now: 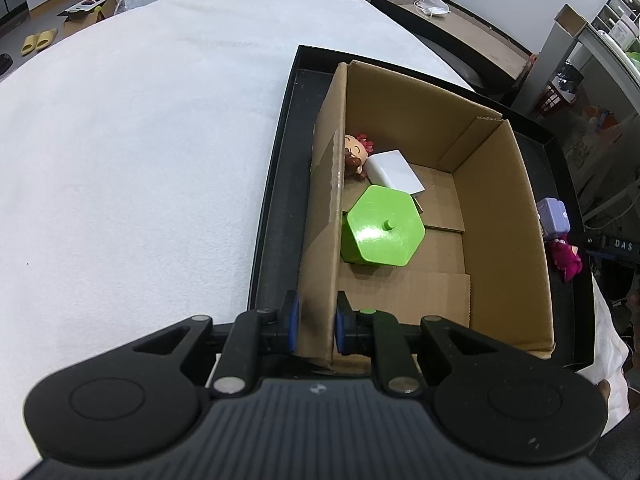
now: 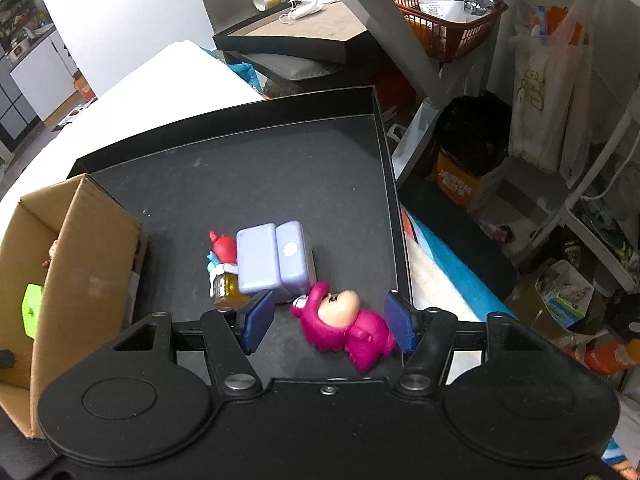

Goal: Organize rigid objects
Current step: 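Move the right gripper to the pink figurine and grasp it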

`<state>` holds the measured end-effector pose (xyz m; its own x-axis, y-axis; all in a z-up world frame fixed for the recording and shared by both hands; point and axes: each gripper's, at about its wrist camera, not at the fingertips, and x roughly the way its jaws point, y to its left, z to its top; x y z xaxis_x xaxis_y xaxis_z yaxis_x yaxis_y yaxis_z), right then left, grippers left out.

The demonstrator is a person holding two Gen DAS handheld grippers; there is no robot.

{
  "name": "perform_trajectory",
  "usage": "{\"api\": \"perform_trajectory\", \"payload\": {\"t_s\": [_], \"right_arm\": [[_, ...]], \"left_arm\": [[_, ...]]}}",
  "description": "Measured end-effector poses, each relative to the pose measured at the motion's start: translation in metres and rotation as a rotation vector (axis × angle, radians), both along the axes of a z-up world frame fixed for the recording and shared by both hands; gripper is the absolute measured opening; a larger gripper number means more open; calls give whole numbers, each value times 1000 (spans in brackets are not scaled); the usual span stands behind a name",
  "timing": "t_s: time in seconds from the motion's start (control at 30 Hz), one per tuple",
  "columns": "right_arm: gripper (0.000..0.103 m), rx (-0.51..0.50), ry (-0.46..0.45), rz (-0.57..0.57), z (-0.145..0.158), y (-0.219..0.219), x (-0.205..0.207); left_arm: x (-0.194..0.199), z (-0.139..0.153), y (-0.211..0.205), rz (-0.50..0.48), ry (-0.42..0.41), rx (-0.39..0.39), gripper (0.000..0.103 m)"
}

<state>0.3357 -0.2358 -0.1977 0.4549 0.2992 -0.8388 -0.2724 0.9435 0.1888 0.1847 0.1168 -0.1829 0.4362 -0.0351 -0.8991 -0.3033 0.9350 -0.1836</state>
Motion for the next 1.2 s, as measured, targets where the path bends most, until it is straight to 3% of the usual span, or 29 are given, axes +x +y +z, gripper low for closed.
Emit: {"api": "perform_trajectory", "payload": {"t_s": [0.2,0.47,0.67,0.73,0.8,0.83,1.2], "right_arm": [[61,49,26,28,-5,5,5],[61,-1,99,12,-17,4,0],[60,-72,104,30,-24,11,-6],[58,-112,90,40,-27,16,-7],[37,-127,91,48,-30,17,-7],[32,-136,96,47,-31,18,-8],[31,-118,70,66,-4,23,-25]], "left_arm": [[-1,0,1,1,-2,-4,17],[-3,0,1,-2,-10,-6,17],[-3,1,2,-3,-12,-10,17],[-3,1,2,-2,-13,-13,17],[-3,1,3,-2,-15,-16,17],[-4,1,3,-2,-16,-18,17],[-6,3,5,-4,-21,-25,17]]}}
